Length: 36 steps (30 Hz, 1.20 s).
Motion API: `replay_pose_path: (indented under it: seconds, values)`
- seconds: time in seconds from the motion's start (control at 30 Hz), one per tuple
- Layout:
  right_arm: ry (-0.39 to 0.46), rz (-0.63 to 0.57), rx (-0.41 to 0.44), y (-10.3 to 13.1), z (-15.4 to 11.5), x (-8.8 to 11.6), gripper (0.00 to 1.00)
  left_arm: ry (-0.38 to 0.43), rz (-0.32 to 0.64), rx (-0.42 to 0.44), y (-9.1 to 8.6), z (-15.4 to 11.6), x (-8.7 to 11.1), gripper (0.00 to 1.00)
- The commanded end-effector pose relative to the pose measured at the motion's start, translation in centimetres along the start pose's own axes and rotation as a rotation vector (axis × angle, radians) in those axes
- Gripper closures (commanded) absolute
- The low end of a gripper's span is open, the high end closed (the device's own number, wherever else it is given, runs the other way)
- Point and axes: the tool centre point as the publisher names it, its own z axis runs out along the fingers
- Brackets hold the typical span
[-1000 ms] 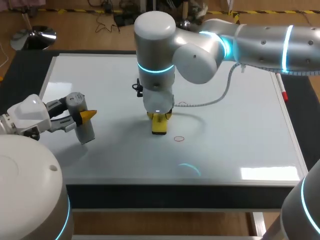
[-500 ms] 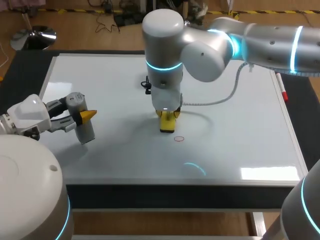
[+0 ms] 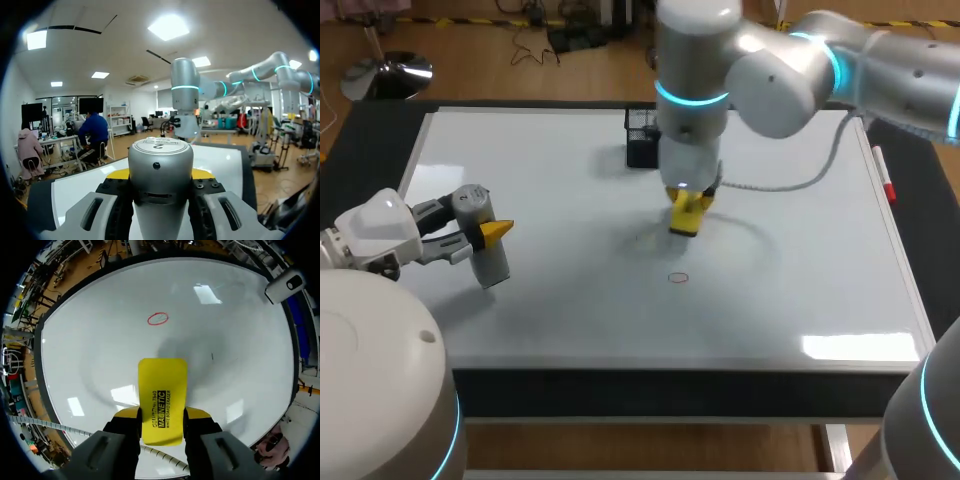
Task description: Pick up the inspection probe, press it on each red-marked spot on the whiteboard one by one, put down the probe, pick up the eraser, and wipe off all the red marks.
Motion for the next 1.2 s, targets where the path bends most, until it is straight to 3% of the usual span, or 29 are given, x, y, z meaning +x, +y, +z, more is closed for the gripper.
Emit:
replay_pose_path:
  seconds: [0.03, 0.43, 0.73, 0.93, 1.2]
  values:
    - [-0.041, 0.060, -0.015, -2.1, -0.7, 4.8, 1.00, -0.002, 0.001, 0.002, -0.1, 0.0, 0.0, 1.00]
    - [-0.026, 0.342, -0.025, -7.2, -0.3, 14.9, 1.00, -0.002, 0.001, 0.002, -0.1, 0.0, 0.0, 1.00]
    - [-0.042, 0.523, -0.058, -9.5, 0.2, 21.0, 1.00, -0.002, 0.001, 0.002, -0.1, 0.0, 0.0, 1.00]
    - [-0.027, 0.574, -0.056, -10.1, 0.5, 23.2, 1.00, -0.002, 0.001, 0.002, -0.1, 0.0, 0.0, 1.00]
    - [-0.023, 0.583, -0.041, -10.4, 0.1, 23.4, 1.00, -0.002, 0.001, 0.002, -0.1, 0.0, 0.0, 1.00]
